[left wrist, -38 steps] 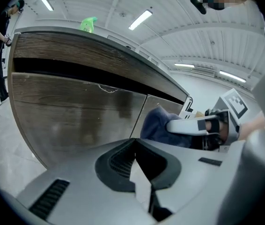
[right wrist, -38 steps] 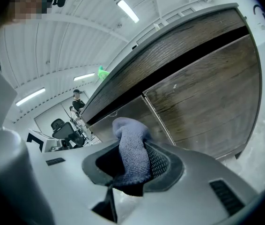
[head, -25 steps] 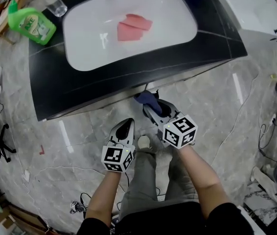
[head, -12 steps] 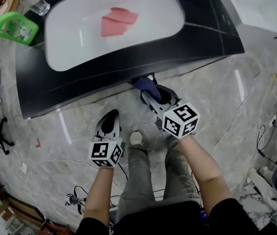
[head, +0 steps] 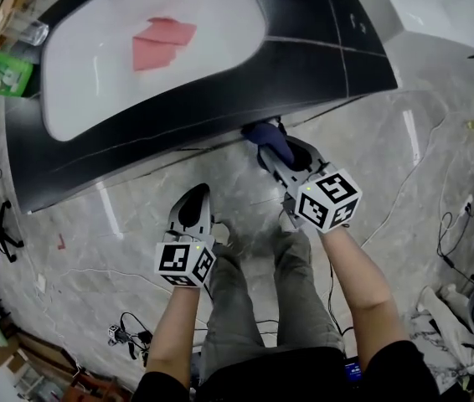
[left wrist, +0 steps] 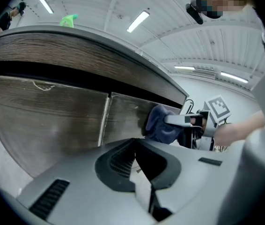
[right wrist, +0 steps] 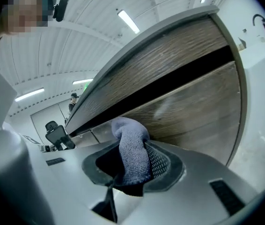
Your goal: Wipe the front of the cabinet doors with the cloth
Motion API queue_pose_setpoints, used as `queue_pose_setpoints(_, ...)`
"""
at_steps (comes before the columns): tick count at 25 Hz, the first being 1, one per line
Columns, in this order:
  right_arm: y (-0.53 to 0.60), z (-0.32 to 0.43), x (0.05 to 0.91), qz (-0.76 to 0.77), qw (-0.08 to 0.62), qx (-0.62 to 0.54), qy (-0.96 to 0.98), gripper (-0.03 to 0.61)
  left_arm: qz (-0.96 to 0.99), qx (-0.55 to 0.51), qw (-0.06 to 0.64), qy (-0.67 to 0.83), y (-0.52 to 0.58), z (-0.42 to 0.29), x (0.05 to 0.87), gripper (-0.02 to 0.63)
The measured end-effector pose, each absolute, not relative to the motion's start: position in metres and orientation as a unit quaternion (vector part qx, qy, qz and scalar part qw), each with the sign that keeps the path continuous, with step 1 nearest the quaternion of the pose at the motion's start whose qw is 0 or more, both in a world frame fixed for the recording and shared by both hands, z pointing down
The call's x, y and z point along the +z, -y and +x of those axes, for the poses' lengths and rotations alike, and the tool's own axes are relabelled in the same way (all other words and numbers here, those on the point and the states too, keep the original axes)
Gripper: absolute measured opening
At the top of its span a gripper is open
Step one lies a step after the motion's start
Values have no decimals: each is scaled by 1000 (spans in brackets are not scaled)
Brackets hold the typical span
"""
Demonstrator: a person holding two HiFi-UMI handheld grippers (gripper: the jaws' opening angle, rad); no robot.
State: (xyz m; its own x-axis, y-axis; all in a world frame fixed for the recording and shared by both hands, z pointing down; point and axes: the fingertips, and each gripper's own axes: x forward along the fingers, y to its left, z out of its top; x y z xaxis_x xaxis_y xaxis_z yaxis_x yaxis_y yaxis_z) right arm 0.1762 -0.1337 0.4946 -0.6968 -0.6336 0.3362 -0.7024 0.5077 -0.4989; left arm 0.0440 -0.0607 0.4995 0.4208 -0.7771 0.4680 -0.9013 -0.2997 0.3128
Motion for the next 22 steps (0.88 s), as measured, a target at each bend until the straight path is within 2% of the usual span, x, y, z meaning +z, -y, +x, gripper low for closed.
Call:
queue_pose_setpoints(15, 162, 311, 517, 467, 29, 328, 821, 120, 822, 112, 273, 487, 89, 144, 506, -6)
queue_pose_setpoints(22, 147, 325, 526, 459, 41, 334, 822, 120, 817, 99, 281, 494, 89, 158, 509, -6)
